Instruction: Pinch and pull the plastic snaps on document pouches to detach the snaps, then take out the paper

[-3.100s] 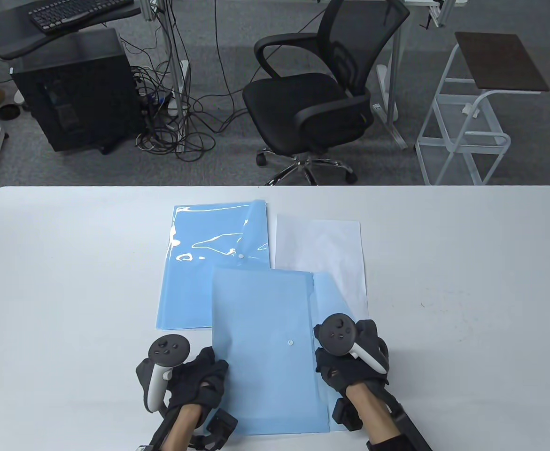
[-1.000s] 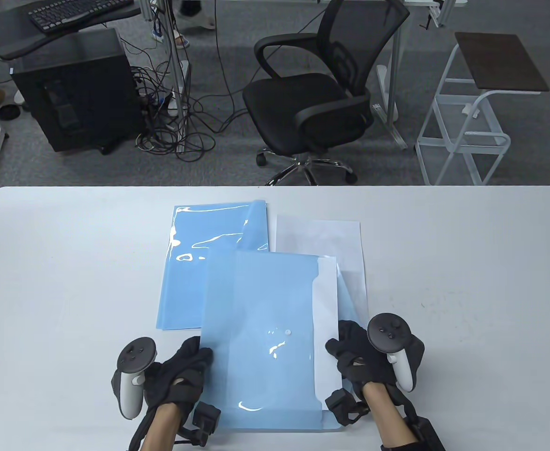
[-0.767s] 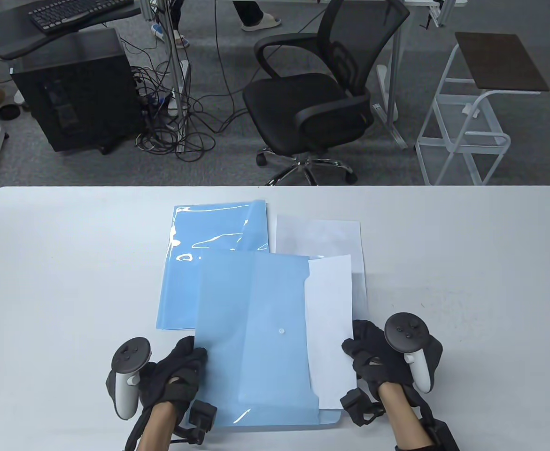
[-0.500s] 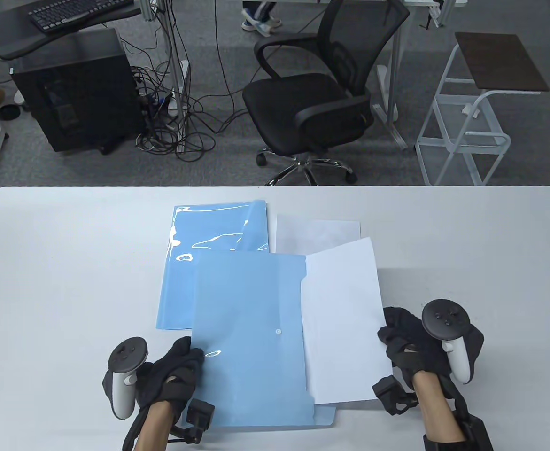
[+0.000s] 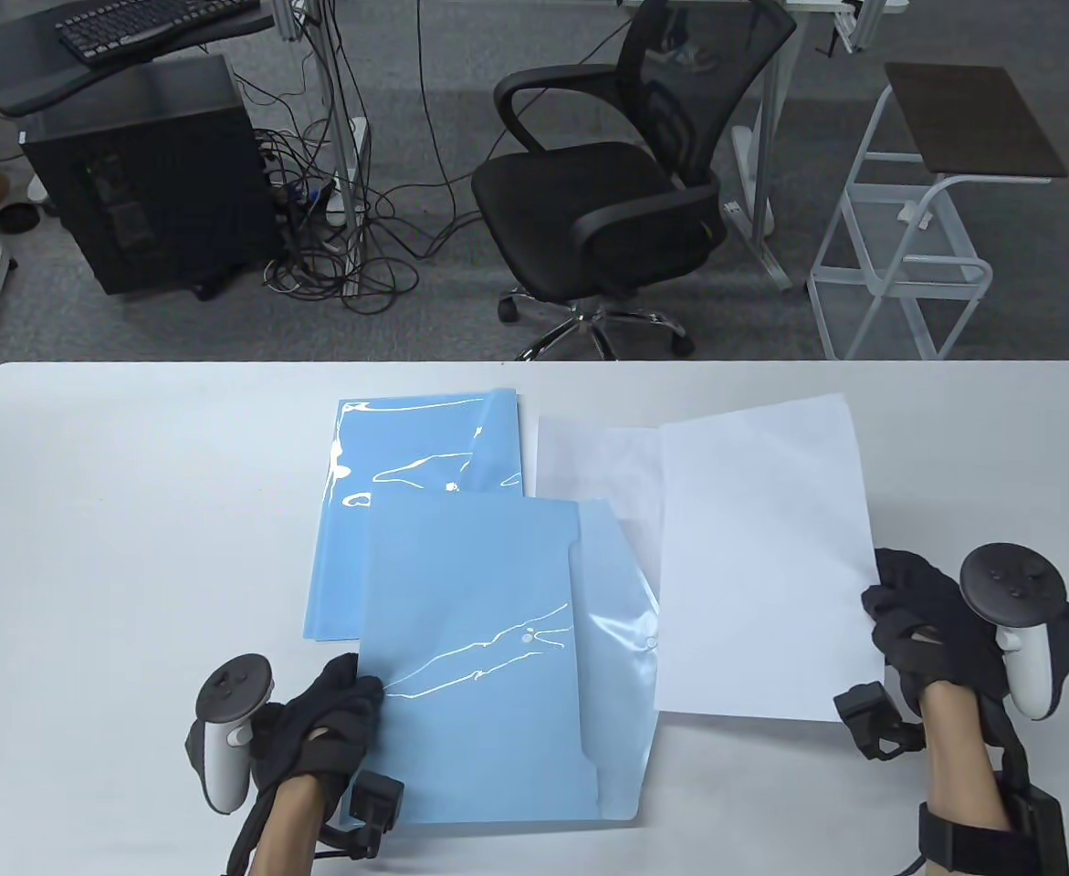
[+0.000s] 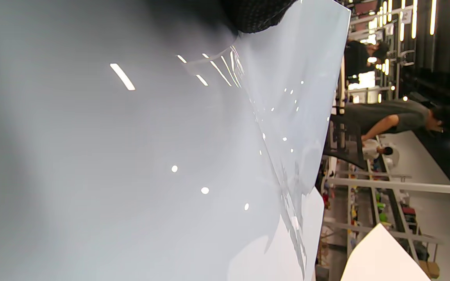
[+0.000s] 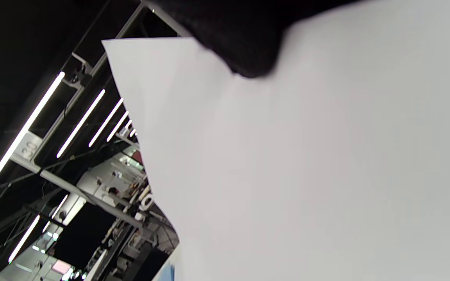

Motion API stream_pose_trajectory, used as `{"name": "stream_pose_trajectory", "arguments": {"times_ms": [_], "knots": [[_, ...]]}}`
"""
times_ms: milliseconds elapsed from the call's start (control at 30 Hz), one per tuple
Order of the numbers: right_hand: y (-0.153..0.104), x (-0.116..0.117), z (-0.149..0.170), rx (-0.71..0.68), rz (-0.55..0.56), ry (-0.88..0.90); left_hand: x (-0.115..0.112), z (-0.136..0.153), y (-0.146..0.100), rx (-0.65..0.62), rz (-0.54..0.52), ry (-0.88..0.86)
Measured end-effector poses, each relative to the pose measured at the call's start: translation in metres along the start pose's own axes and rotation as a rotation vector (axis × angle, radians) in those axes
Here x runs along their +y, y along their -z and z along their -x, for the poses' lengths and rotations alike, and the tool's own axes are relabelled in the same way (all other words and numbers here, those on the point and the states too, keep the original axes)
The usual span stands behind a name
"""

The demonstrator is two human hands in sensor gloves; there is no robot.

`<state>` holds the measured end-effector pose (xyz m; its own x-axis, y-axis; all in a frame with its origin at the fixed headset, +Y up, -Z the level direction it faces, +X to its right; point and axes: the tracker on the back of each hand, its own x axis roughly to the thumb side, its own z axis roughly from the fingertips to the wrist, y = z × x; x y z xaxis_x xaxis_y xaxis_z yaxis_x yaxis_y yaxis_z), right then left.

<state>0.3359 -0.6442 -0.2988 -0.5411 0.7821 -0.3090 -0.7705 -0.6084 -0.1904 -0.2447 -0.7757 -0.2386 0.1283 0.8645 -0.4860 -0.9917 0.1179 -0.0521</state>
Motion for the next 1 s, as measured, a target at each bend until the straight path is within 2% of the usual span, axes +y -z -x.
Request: {"name": "stream_pose_trajectory", "arguments": {"times_ms": [133, 300, 633, 1000], "knots": [[0.015, -0.006, 0.016, 0.045, 0.058, 0.01, 0.0, -0.001, 0.0, 0.001, 0.017, -0.01], [0.033, 0.004, 0.035, 0.08, 0.082, 0.015, 0.0, -0.001, -0.001, 0.002, 0.041, -0.03], [0.057, 0.061, 0.046, 0.09, -0.064, 0.092, -0.003, -0.001, 0.001, 0.012, 0.076, -0.016], [0.075, 0.129, 0.026, 0.065, -0.173, 0.092, -0.004, 0.0, 0.003, 0.019, 0.083, -0.009]]}}
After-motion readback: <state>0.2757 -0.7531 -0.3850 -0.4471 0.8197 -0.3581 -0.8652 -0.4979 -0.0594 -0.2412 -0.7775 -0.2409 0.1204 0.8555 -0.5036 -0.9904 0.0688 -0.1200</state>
